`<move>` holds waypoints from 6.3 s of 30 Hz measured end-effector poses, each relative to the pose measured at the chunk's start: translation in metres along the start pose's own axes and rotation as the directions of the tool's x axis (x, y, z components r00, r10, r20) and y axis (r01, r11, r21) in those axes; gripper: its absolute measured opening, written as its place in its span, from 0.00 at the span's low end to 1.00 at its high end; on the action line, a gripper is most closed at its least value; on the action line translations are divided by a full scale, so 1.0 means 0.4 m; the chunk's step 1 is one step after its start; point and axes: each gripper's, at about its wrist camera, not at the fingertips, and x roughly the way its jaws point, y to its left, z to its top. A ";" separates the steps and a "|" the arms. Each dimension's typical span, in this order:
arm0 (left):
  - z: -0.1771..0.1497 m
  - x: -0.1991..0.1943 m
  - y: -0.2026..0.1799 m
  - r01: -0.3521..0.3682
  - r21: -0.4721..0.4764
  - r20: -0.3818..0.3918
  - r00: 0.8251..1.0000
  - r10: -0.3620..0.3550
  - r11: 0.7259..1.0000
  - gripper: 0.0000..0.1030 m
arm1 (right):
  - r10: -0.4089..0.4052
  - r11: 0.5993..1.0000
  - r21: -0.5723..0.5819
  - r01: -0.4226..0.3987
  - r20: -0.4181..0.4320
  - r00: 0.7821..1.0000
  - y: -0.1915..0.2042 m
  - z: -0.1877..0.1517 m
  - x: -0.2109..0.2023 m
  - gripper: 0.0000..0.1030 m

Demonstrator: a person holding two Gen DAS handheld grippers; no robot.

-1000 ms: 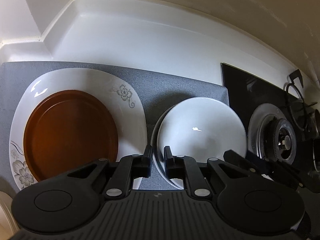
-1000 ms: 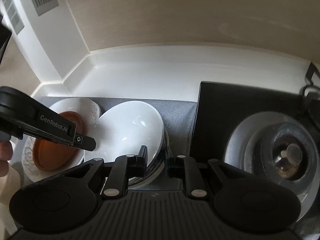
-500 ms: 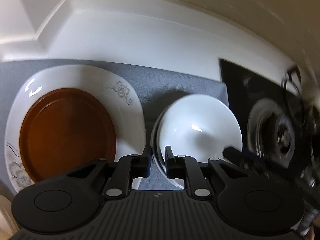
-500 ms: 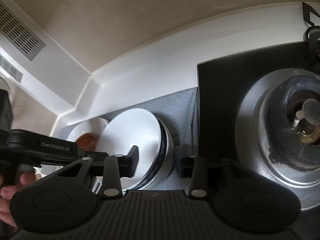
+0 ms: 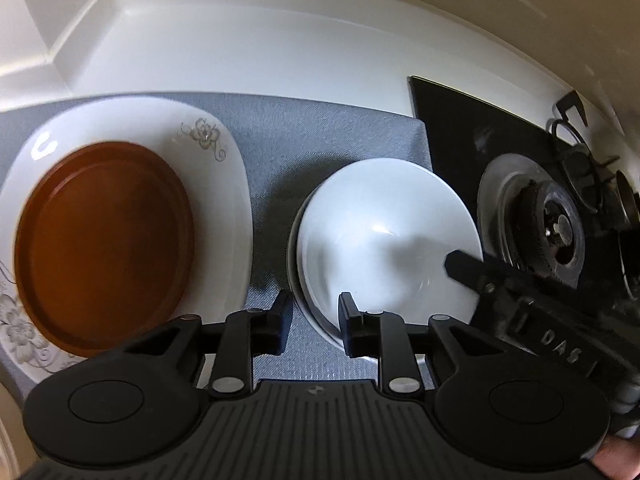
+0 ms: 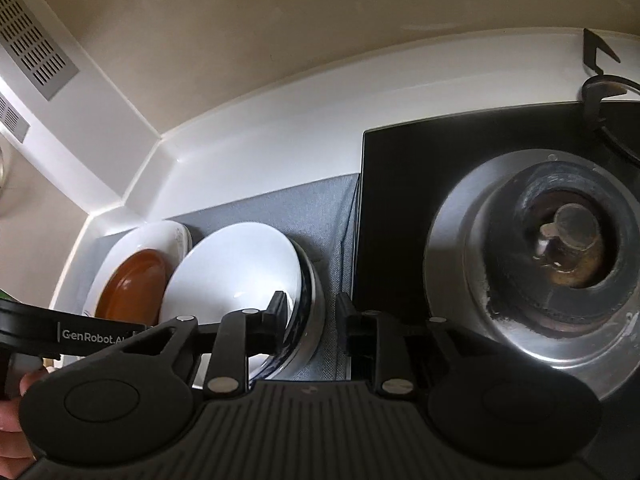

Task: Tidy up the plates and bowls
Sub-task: 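Grip the rims of the nested white and blue-patterned bowls with both grippers, then lift the nested bowls with both grippers toward the plate stack, then carry the nested bowls with both grippers over the orange plate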

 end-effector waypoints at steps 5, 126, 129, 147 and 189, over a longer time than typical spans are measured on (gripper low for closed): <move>0.001 0.053 0.041 0.069 -0.104 -0.047 0.996 -0.074 0.992 0.26 | 0.034 0.999 0.037 -0.033 -0.022 0.999 -0.013 -0.011 0.045 0.39; -0.461 -0.414 0.784 -0.027 -0.508 0.105 0.990 0.092 0.861 0.21 | 0.303 0.846 -0.275 -0.457 -0.457 0.836 0.794 -0.208 0.175 0.23; -0.457 -0.431 0.769 -0.067 -0.475 0.141 0.978 0.151 0.877 0.21 | 0.333 0.824 -0.313 -0.472 -0.407 0.851 0.810 -0.201 0.144 0.31; -0.443 -0.370 0.814 0.003 -0.519 0.098 0.994 0.056 0.855 0.24 | 0.266 0.846 -0.336 -0.413 -0.405 0.875 0.823 -0.179 0.165 0.57; -0.454 -0.369 0.680 0.003 -0.389 0.105 0.994 0.041 0.921 0.47 | 0.280 0.921 -0.140 -0.365 -0.415 0.866 0.713 -0.260 0.142 0.40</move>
